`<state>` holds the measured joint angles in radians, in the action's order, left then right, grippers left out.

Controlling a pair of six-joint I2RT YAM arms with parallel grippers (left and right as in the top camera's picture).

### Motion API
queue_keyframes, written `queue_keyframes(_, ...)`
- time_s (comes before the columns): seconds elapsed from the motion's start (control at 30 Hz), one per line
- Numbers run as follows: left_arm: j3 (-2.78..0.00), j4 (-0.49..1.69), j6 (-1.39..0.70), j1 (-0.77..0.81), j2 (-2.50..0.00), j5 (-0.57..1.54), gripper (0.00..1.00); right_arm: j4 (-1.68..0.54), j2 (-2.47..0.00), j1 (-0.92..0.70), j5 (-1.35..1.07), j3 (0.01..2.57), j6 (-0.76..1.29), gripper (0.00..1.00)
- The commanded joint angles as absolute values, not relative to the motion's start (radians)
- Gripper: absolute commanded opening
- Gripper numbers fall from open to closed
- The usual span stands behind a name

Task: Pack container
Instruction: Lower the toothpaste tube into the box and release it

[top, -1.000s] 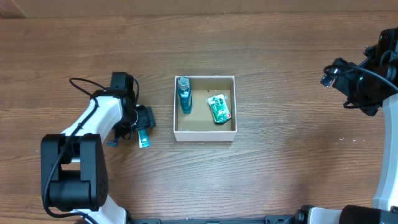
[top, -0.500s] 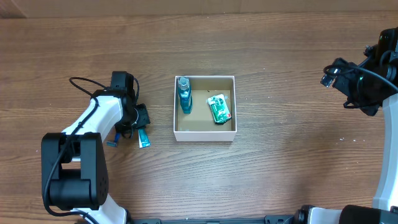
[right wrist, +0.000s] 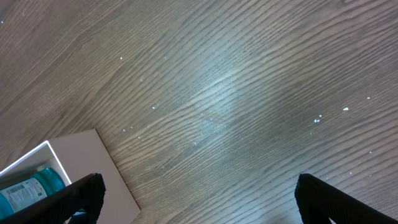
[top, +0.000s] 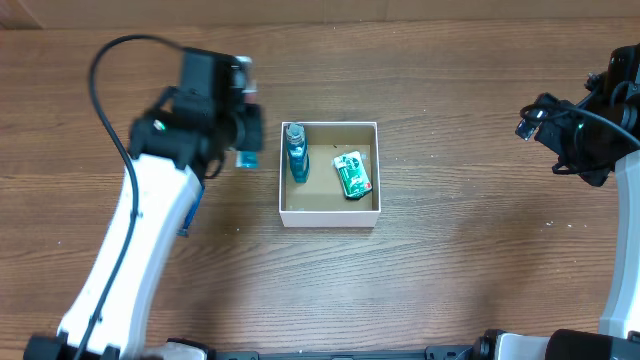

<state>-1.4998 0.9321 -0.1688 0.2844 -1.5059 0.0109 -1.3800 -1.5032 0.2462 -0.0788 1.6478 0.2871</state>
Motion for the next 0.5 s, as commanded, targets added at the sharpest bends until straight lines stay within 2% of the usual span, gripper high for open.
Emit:
queue_keyframes(0.0, -1.512, 0.938, -0.002, 0.464, -1.503, -0.045, 0.04, -1.376, -1.483, 0.244, -0.084, 1.648, 0.28, 1.0)
queue_keyframes(0.13, -1.512, 0.933, 0.056, 0.605, -1.598, -0.063, 0.04, -1.375, -1.483, 0.244, -0.084, 1.648, 0.28, 1.0)
queue_keyframes(0.3, -1.512, 0.928, 0.056, 0.614, -1.785, -0.063, 0.04, -1.375, -1.483, 0.244, -0.085, 1.648, 0.28, 1.0)
queue_keyframes(0.33, -1.512, 0.923, 0.057, 0.614, -1.819, -0.063, 0.09, -1.375, -1.483, 0.244, -0.084, 1.648, 0.28, 1.0)
queue_keyframes(0.43, -1.512, 0.923, 0.056, 0.616, -1.864, -0.062, 0.36, -1.377, -1.483, 0.244, -0.084, 1.648, 0.28, 1.0)
queue_keyframes(0.47, -1.514, 0.923, 0.056, 0.619, -1.864, -0.063, 0.49, -1.377, -1.483, 0.244, -0.084, 1.648, 0.28, 1.0)
